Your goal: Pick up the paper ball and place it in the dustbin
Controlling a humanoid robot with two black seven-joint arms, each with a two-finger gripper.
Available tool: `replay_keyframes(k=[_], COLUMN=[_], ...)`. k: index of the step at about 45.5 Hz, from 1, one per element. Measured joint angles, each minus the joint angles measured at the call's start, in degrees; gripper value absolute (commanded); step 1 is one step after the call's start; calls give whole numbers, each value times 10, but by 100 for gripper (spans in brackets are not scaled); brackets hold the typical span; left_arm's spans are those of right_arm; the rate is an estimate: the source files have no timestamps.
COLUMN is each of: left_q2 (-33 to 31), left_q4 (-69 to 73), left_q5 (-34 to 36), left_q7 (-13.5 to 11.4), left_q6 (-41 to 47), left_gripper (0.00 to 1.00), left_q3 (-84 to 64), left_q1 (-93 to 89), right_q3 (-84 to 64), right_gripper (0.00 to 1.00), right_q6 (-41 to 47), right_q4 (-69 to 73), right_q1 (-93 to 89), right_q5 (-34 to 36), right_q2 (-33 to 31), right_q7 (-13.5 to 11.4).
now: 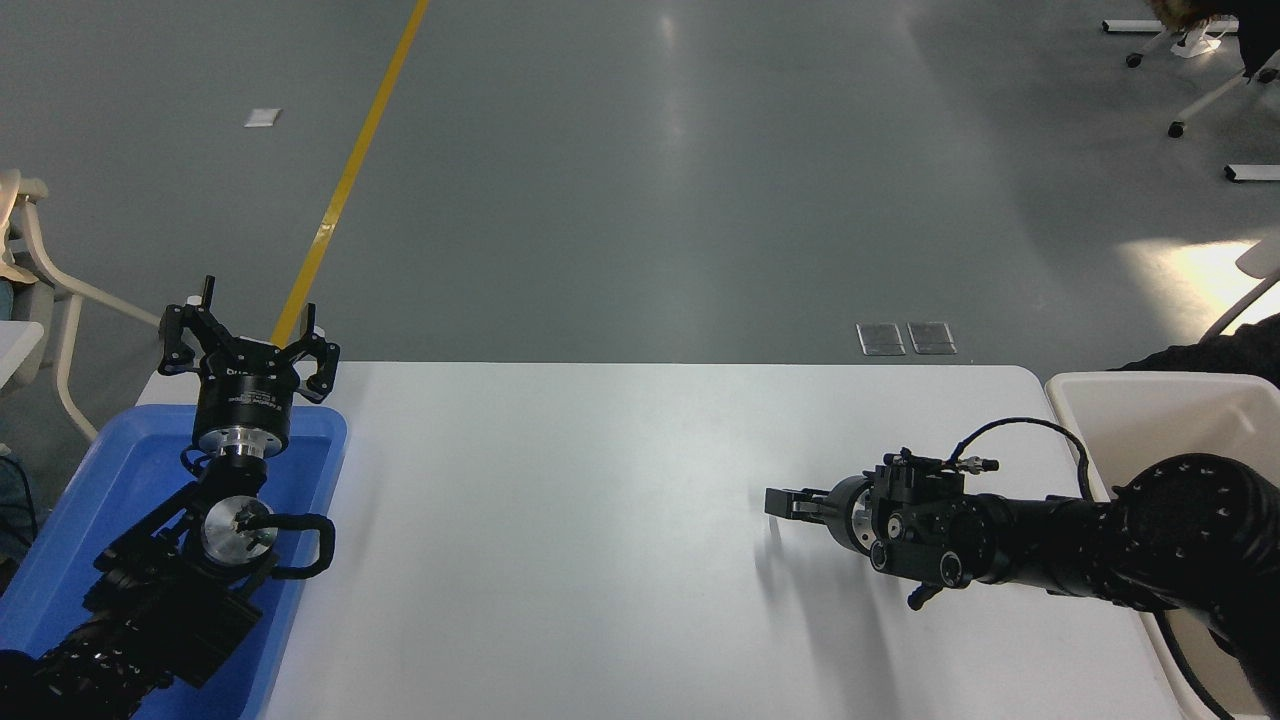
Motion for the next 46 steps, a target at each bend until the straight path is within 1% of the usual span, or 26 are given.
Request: replay_keyframes(k=[31, 38, 41, 46], left_q2=[-1, -1, -1, 0], left_q4=[0, 0, 0, 0], left_q5=[-2, -3, -3, -3], left_q7=[-1, -1, -1, 0], left_q6=[-2, -2, -2, -2], left_gripper=[99, 99, 99, 99], left_q3=[-2, -2, -2, -2], left_q1=[1, 1, 1, 1], right_q3=[-5, -18, -24, -33], right_gripper=[100, 100, 100, 100], right_q6=[1, 3, 6, 26], right_q4=[2, 29, 53, 114], right_q1=[1, 25, 46, 99], right_q5=[2, 2, 2, 2], right_q2=[5, -21, -43, -101], right_q7=[-1, -1, -1, -1])
